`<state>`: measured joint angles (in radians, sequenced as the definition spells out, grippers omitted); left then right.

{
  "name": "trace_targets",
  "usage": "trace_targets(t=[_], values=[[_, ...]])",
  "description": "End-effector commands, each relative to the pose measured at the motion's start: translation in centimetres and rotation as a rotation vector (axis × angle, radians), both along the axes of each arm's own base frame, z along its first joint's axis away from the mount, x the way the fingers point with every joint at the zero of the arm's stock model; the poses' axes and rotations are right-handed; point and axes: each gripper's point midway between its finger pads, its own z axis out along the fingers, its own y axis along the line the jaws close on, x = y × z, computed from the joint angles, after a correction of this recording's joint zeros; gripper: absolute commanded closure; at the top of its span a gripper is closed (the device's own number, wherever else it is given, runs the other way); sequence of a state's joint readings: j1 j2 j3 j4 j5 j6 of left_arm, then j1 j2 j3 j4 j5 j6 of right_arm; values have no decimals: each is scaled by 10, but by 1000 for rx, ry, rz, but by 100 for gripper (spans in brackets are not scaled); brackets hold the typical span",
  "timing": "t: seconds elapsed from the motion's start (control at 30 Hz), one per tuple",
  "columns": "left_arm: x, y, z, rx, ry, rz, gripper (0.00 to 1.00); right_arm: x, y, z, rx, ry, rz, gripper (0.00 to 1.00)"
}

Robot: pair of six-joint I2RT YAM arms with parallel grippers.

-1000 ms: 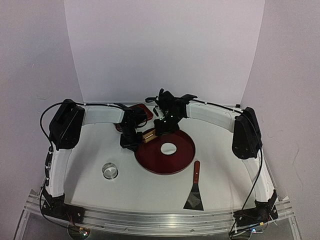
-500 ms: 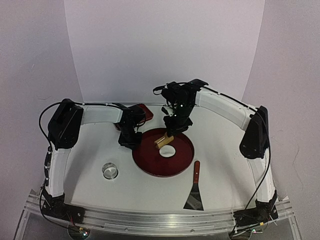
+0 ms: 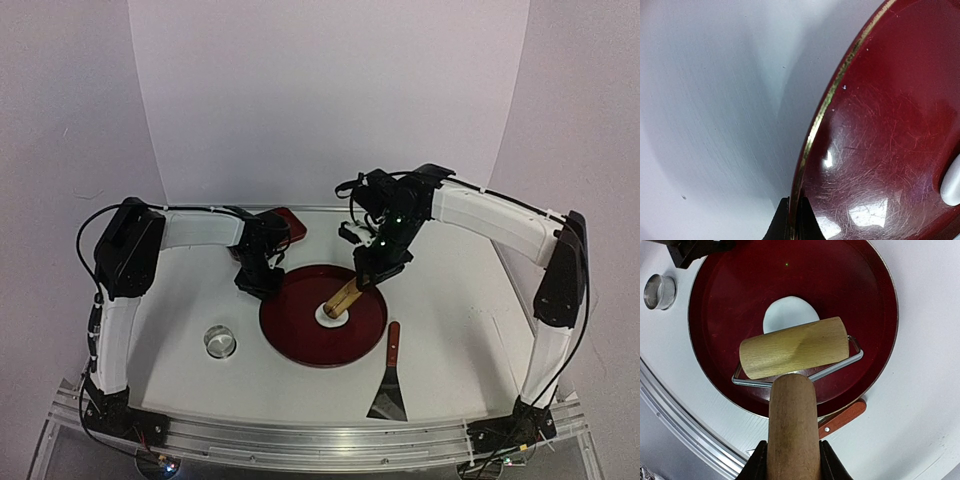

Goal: Roll out the dumpling wrappers from the dough

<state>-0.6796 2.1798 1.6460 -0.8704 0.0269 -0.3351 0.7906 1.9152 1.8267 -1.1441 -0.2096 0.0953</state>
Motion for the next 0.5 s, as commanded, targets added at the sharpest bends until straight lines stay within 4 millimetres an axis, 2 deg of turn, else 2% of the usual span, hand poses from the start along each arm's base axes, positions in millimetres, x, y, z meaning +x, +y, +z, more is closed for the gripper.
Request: trace_targets(t=[0.0, 0.3, 0.47], values=[[-40, 59, -43, 307, 158, -111, 100, 5, 16, 8, 64, -48, 85, 100], [-44, 61, -42, 311, 170, -113, 100, 14, 18, -23, -21, -43, 151, 100], [-45, 62, -42, 320, 179, -119, 100, 8, 4, -54, -104, 1, 167, 100]])
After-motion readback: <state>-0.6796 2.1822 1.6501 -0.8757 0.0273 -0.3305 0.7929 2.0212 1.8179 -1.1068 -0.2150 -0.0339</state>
